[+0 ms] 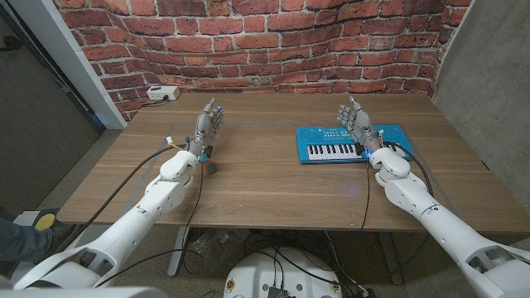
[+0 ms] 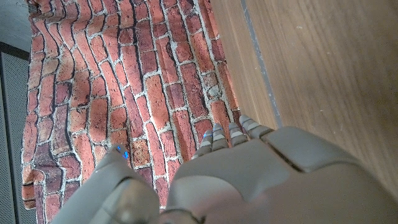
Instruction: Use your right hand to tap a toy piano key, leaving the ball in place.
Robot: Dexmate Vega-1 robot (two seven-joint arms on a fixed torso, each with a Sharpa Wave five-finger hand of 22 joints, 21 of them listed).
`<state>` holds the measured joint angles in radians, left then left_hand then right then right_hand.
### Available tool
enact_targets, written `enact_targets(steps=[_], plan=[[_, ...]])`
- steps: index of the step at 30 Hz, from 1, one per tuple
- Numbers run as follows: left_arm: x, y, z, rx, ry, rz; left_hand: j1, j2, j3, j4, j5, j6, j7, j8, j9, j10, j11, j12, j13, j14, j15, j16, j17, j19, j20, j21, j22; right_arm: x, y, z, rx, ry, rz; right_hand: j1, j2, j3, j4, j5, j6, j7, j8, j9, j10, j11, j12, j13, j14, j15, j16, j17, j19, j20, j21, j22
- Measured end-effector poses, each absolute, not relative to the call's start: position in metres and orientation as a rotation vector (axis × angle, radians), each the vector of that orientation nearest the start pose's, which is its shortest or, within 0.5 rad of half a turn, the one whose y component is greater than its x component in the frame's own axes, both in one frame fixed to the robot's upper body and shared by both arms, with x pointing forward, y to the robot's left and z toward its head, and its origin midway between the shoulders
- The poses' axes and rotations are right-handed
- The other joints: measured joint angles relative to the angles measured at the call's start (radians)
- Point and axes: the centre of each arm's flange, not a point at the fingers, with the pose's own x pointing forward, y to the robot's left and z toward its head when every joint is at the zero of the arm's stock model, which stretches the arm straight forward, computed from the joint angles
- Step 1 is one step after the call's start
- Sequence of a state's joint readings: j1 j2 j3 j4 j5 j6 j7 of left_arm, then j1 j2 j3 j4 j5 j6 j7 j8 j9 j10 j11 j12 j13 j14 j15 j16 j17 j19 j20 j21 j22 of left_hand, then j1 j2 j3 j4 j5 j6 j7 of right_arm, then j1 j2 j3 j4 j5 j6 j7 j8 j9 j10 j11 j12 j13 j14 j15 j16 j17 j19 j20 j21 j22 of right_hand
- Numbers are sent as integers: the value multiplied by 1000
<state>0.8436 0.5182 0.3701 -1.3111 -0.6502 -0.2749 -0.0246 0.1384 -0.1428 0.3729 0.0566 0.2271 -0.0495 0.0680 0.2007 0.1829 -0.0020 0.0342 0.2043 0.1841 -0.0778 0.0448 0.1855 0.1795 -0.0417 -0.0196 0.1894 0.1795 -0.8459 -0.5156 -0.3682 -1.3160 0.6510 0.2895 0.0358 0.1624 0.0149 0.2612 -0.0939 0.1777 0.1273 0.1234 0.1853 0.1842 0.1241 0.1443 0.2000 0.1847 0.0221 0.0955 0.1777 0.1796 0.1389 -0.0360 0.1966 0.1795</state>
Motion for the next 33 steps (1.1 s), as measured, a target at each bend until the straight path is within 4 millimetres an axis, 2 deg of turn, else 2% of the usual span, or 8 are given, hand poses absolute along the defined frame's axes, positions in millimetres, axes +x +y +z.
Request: enact_targets(steps=[7, 11, 12, 14, 15, 22, 33], plan=[[647, 293, -28, -33, -583, -198, 9, -9, 0, 0, 0, 5, 4, 0, 1, 5, 5, 0, 0, 0, 0, 0, 0, 0, 0, 0, 0, 643, -289, -28, 44, -611, 223, 0, 0, 0, 0, 0, 12, -6, 5, 0, 8, 0, 7, 0, 13, 1, 4, 0, 13, -1, 7, 0], [648, 294, -29, -35, -577, -187, 9, -9, 0, 0, 0, 10, 10, 0, 1, 9, 2, 0, 0, 0, 0, 0, 0, 0, 0, 0, 0, 637, -290, -31, 42, -615, 228, 0, 0, 0, 0, 0, 47, -11, 17, 2, 17, 1, 11, 0, 21, 1, 8, 0, 15, 0, 7, 0], [634, 294, -29, -17, -592, -202, 10, -7, 0, 0, 0, 10, 10, 0, 1, 9, 2, 0, 0, 0, 0, 0, 0, 0, 0, 0, 0, 631, -293, -24, 37, -667, 205, 0, 0, -3, -3, 0, 56, -13, 22, 4, 17, 1, 11, 0, 22, 0, 8, 0, 15, 0, 7, 0], [634, 299, -34, -10, -582, -192, 16, -2, 0, 0, 6, 10, 10, 0, 1, 9, 2, 0, 0, 0, 0, 0, 0, 0, 0, 0, 0, 627, -294, -24, 34, -679, 201, 0, 0, -3, -3, 0, 66, -12, 22, 5, 17, 1, 11, 0, 23, 1, 8, 0, 18, -3, 7, 0], [630, 295, -29, -9, -593, -200, 16, -2, 0, 0, 8, 10, 10, 0, 1, 13, 5, 0, 0, 0, 0, 0, 0, 0, 0, 0, 0, 626, -294, -24, 33, -683, 200, 0, 0, -3, -3, 0, 66, -12, 26, 5, 16, 1, 11, 0, 23, 1, 8, 0, 20, -5, 7, 0], [624, 299, -27, 9, -600, -198, 12, 7, 0, 0, 8, 18, 12, 0, 1, 22, 7, 8, 0, 14, -1, 0, 0, 0, 0, 8, 0, 614, -296, -23, 22, -717, 195, 0, 0, -3, -3, 0, 56, -21, 22, 5, 25, -1, 11, 0, 32, -1, 8, 0, 29, 0, 7, 0], [619, 300, -25, 31, -609, -199, 23, 19, 4, -4, 8, 46, 9, 8, -2, 52, 9, 16, 0, 46, -2, 8, 0, 27, 9, 16, 0, 604, -299, -22, 6, -740, 194, 0, 0, -7, -7, 0, 53, -18, 22, 4, 37, 0, 19, 0, 38, -6, 8, 0, 36, 0, 15, 0]])
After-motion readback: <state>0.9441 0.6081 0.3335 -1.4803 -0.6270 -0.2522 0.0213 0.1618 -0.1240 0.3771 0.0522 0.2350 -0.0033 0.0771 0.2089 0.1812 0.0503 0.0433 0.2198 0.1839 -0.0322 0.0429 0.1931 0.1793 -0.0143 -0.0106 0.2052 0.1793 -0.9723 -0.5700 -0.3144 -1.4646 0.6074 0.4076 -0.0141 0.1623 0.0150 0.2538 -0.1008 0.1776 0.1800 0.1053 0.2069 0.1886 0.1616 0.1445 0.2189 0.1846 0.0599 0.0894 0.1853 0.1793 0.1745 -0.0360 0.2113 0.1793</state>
